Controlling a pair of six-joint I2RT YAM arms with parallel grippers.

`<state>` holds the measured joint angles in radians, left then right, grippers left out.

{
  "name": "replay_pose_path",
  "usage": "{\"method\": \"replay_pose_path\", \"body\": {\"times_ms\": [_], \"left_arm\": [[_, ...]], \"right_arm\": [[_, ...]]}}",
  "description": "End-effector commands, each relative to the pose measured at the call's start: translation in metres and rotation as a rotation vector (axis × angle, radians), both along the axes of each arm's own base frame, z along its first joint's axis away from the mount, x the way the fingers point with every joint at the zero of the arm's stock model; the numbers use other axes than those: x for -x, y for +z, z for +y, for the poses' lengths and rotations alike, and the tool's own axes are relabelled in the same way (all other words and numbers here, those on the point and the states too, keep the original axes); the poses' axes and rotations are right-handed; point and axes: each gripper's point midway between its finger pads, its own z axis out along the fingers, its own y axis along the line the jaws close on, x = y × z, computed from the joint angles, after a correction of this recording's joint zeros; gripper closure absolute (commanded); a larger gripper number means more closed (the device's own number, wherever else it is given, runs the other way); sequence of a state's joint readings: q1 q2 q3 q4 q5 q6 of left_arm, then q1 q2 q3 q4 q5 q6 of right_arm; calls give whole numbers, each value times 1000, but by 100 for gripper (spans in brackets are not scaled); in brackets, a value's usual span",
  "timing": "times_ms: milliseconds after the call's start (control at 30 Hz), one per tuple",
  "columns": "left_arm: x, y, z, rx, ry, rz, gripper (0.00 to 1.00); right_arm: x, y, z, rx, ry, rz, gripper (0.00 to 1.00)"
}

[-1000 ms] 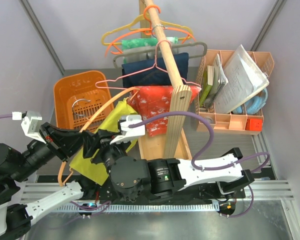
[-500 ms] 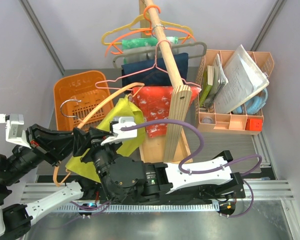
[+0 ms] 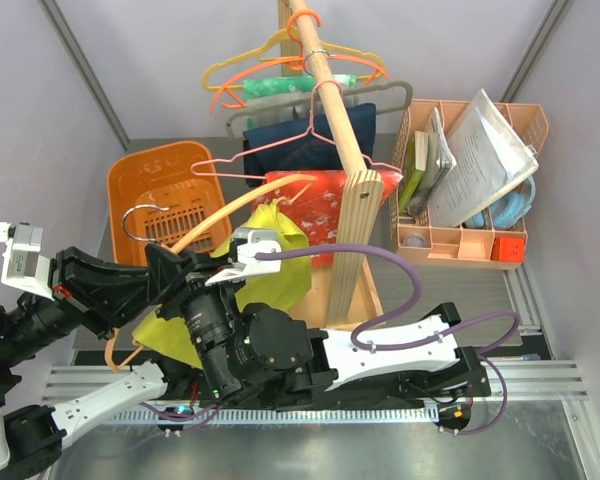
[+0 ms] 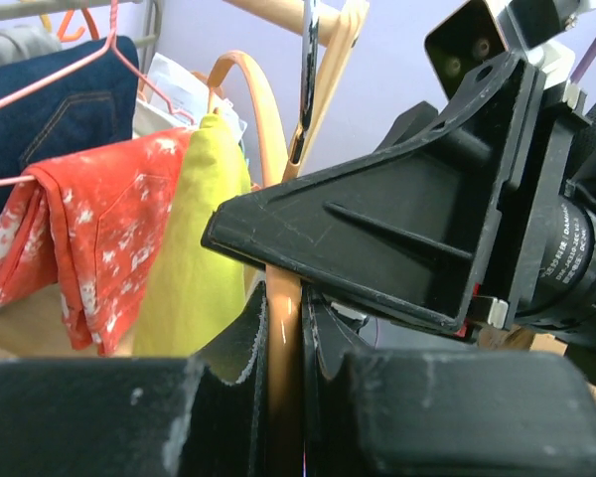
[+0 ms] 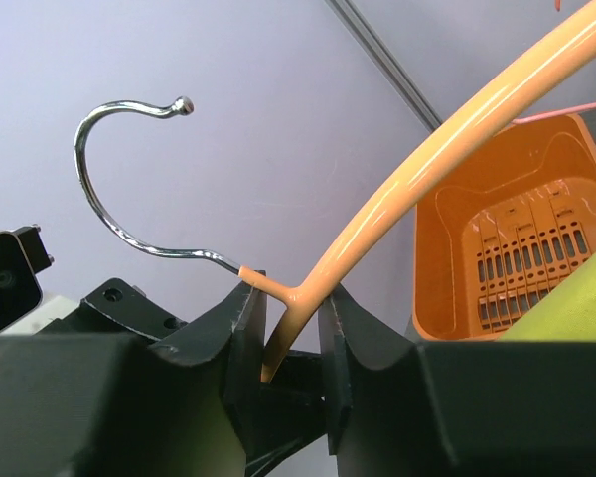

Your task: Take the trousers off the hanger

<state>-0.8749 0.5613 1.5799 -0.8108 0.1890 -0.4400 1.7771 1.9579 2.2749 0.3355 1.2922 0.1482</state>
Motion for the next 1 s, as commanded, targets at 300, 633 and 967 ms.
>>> {"method": "replay_pose_path", "body": {"times_ms": [300,633,967], "left_arm": [[24,70,12,199,-58,-209,64],[44,65,34,192,-67,-224,24],[24,33,45,122,60,-155,23]], "right_arm": [[-1,21,-12,-96,7,25,99],[0,23,-31,-82,56,60,99],[5,-1,-62,-15,189,94,99]]}}
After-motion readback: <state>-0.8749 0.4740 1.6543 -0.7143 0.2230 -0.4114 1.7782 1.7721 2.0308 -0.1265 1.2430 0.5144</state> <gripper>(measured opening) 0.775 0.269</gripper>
